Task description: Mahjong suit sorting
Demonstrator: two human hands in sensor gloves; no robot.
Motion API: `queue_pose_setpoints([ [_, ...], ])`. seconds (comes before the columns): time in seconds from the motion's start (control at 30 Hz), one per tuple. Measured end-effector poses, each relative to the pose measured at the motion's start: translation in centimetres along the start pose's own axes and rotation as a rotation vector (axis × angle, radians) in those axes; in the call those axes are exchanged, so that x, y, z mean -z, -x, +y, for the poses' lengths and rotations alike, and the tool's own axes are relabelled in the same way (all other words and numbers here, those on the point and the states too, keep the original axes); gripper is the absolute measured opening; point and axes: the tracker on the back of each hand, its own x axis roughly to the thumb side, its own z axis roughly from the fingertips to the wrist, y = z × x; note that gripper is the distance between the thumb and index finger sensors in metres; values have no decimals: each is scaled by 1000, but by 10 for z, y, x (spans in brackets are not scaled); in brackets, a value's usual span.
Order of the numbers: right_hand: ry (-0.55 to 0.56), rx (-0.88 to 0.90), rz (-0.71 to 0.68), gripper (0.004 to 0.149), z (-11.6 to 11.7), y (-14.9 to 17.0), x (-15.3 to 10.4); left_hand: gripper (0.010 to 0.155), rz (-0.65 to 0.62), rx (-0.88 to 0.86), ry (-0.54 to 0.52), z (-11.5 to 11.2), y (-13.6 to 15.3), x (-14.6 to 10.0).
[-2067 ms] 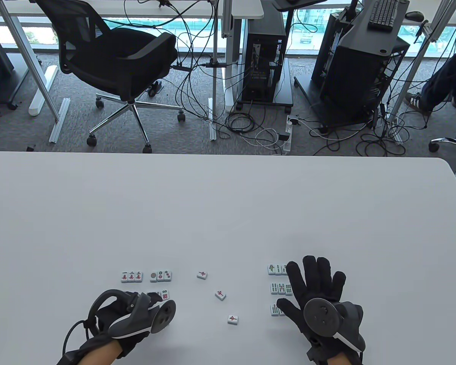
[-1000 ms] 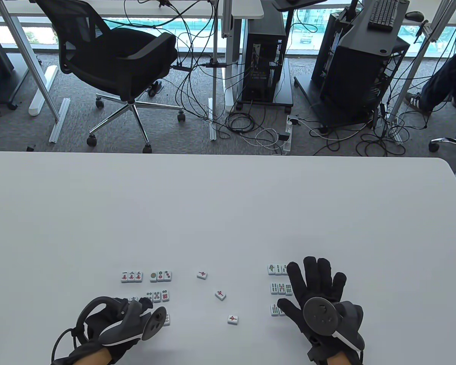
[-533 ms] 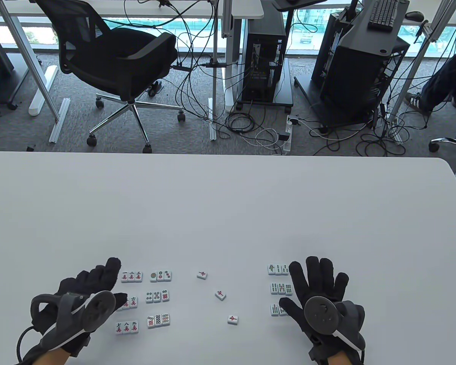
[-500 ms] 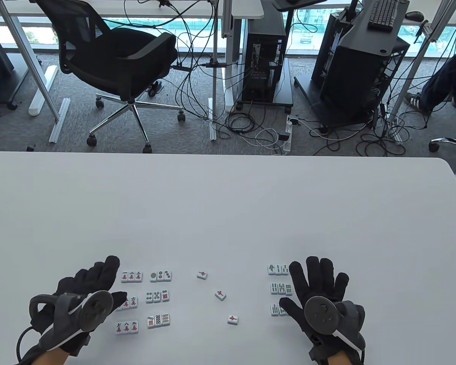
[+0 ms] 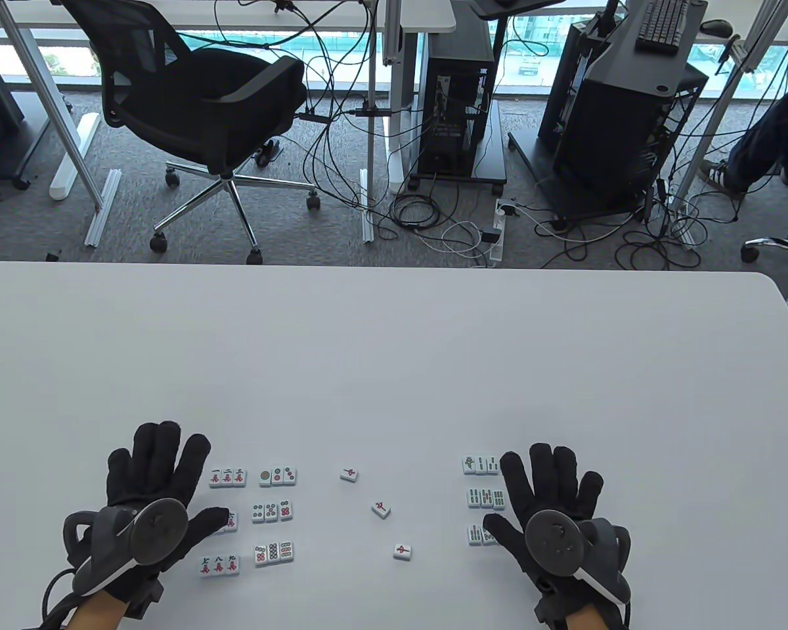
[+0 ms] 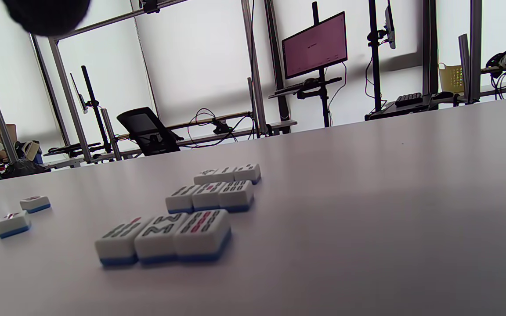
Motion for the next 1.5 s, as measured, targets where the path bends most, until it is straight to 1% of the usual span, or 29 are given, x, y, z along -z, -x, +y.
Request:
queue_pose_setpoints([
  [0.2,0,-2,-8,81,1,-2,0,95,12,31,48,-7,1,-2],
  [0.33,9,-3,-11,84,0,-3,0,95,2,39,33,-5,-1,-4],
  [0.43,32,-2,-27,87,-4,-7,-1,95,-10,31,13,-2,-3,-7],
  [0.5,65,-2,-47,89,-10,-13,-3,95,-21,26,3,0,-3,-9],
  [0.57,109,0,-92,91,-17,-24,-5,95,-20,25,-8,3,-2,-11],
  [0.63,134,-34,-140,94,-22,-37,-6,95,-16,3,-19,6,0,-12],
  [0.7,143,-87,-179,97,-24,-48,-4,95,-16,-22,-23,7,1,-12],
  [0.77,141,-158,-237,98,-24,-66,2,94,-19,-33,-35,9,2,-13],
  [0.87,91,-219,-316,97,-20,-89,11,94,-17,-48,-38,10,3,-12],
  [1.0,-8,-306,-390,91,-5,-118,24,94,-14,-88,-32,11,8,-13],
  [1.07,-65,-343,-412,84,5,-127,29,94,-14,-114,-40,12,10,-13],
  [1.13,-148,-368,-427,73,17,-133,31,94,-17,-138,-64,15,12,-14],
  [1.17,-206,-384,-431,69,25,-136,32,94,-20,-148,-80,17,12,-15],
  [1.27,-297,-420,-443,62,42,-142,33,93,-33,-165,-111,22,12,-17],
  [1.33,-318,-455,-434,60,53,-148,33,93,-46,-182,-124,25,11,-18],
  [1.5,-333,-463,-393,54,70,-158,40,92,-53,-187,-138,29,9,-21],
])
